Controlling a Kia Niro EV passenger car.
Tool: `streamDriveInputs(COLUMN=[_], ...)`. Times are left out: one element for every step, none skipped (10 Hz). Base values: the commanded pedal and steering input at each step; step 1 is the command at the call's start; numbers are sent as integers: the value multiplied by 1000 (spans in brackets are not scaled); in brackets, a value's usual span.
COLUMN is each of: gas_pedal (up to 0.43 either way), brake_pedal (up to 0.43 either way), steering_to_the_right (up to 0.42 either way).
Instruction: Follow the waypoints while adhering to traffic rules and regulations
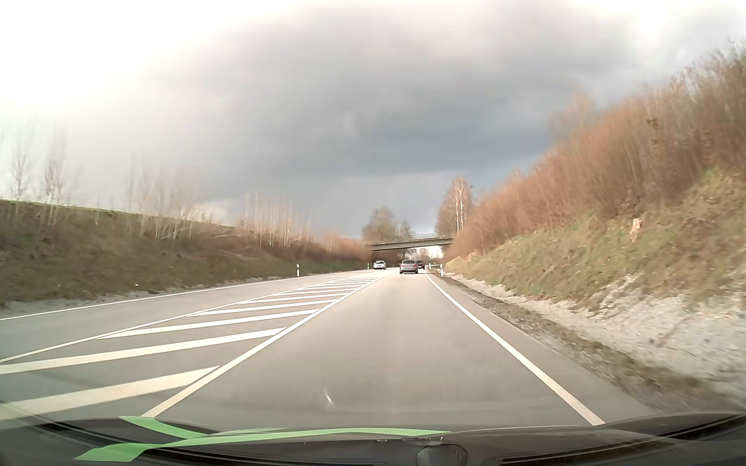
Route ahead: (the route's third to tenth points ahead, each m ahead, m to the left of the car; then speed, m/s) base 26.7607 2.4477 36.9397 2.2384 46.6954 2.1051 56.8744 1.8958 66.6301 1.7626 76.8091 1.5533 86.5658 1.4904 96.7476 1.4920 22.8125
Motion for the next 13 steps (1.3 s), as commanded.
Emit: streamDriveInputs(gas_pedal=[118,118,118,118,118,118,118,130,130,130,130,138,138], brake_pedal=[0,0,0,0,0,0,0,0,0,0,0,0,0], steering_to_the_right=[-1,-1,-1,-1,-1,-1,-1,0,1,2,2,2,2])
